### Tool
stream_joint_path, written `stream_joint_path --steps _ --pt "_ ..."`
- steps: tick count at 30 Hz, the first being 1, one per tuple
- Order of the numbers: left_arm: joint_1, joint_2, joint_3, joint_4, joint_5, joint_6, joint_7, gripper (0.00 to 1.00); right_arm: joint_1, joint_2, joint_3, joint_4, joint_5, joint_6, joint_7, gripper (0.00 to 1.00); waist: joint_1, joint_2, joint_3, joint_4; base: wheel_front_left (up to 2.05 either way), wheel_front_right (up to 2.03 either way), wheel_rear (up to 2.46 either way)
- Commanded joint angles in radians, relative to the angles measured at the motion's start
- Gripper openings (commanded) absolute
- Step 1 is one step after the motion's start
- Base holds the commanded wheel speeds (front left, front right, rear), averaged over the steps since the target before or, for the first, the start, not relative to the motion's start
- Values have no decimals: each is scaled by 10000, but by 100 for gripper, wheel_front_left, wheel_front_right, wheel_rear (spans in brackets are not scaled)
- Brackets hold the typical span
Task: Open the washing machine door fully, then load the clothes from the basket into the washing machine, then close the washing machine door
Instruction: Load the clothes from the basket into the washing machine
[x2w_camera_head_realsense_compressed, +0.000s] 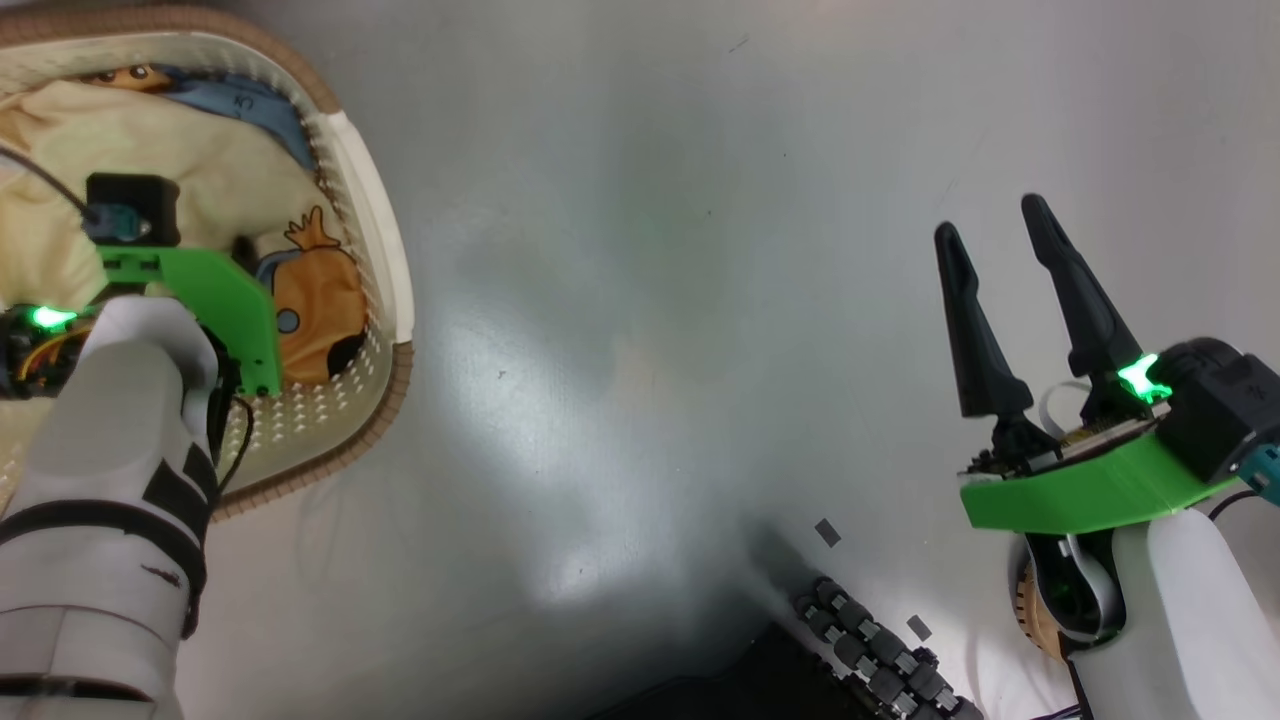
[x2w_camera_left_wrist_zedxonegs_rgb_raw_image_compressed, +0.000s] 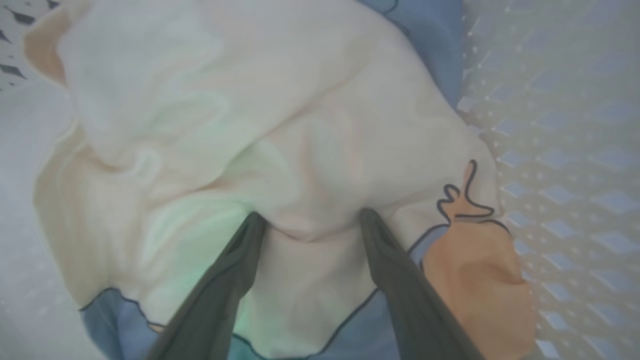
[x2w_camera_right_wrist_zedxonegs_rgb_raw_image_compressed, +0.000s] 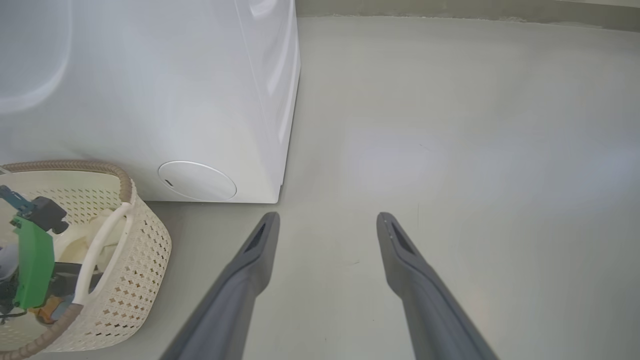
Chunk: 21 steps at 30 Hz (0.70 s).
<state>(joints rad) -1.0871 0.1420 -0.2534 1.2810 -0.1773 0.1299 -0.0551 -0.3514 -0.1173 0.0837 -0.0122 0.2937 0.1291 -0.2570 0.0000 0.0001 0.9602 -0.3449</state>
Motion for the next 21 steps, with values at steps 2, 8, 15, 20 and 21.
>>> stream_joint_path --steps 2,8,15,20,21 --pt "61 193 -94 -10 254 262 149 100 752 -167 20 -284 17 16 -48 100 0 -1 32 55 0 0 0" --pt "-104 97 -477 41 543 703 388 96 1100 -265 -172 -522 -35 16 -48 100 0 -1 131 182 0 0 0" --pt "-237 -39 -692 67 584 798 380 0 1282 -351 -329 -722 -137 16 -48 100 0 -1 258 363 2 2 2" --pt "-244 -108 -749 76 530 781 291 0 1259 -359 -328 -755 -169 16 -48 100 0 -1 285 414 0 0 0" --pt "-251 -121 -731 77 485 771 260 0 1246 -364 -328 -763 -171 16 -48 100 0 -1 295 427 0 0 0"
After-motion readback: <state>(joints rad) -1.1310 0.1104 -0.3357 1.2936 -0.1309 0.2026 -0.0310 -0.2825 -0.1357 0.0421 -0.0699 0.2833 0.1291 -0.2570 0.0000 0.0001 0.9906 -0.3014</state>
